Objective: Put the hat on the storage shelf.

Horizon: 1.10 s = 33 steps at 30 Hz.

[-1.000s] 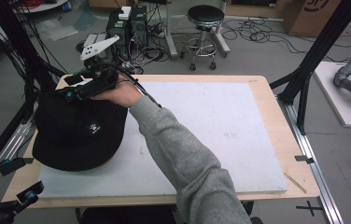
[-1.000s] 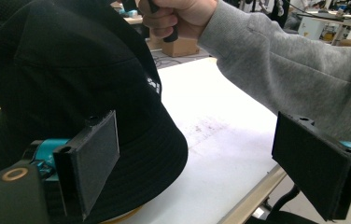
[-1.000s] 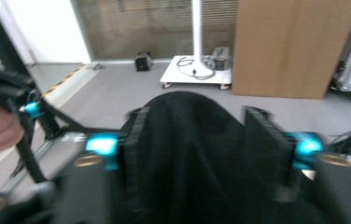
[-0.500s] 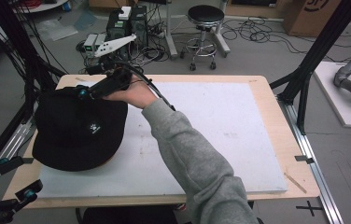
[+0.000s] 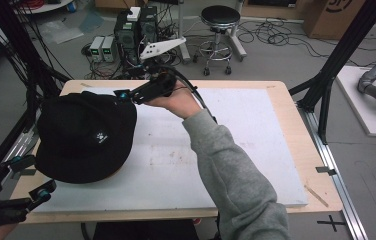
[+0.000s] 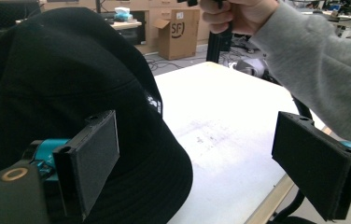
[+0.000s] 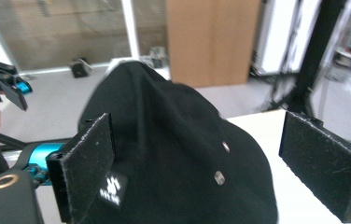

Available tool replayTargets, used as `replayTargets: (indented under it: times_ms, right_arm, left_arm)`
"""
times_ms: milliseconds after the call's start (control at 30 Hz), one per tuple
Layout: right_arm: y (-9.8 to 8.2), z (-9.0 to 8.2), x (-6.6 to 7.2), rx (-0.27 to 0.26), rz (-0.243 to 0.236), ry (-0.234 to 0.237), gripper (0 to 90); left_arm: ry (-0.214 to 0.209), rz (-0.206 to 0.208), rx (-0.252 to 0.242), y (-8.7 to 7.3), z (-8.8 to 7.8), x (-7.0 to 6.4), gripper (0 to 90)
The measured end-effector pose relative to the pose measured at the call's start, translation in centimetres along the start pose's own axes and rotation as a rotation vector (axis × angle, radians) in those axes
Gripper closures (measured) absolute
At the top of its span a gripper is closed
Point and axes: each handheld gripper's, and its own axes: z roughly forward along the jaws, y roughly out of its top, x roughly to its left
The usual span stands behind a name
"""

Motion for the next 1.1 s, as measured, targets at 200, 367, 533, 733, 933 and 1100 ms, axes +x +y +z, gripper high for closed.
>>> replayTargets:
  times_ms: [200,367,533,733,933,1100]
  right_arm:
    - [-0.6,-3.2,0.3,0.025,-0.006,-0.065,10.5]
    - [-2.1,-6.0,0.3,0.012,0.012,-0.091,10.5]
    - [-3.6,-8.4,0.4,0.002,0.034,-0.144,10.5]
    - [-6.6,-12.0,0.8,-0.02,0.05,-0.243,10.5]
    - [-9.2,-14.8,1.5,-0.053,0.054,-0.325,10.5]
    - [-10.7,-16.5,1.8,-0.059,0.069,-0.386,10.5]
  left_arm:
    - [-0.008,0.004,-0.006,0.3,0.6,0.1,15.0]
    - [-0.011,0.005,-0.008,0.5,0.8,0.3,14.9]
    - [-0.016,0.003,-0.009,0.7,1.4,0.5,15.0]
    - [-0.022,-0.001,-0.004,0.7,2.1,0.9,15.0]
    - [-0.027,0.003,-0.005,1.0,2.8,1.0,15.0]
    - [-0.023,0.005,-0.012,1.3,2.9,1.2,15.0]
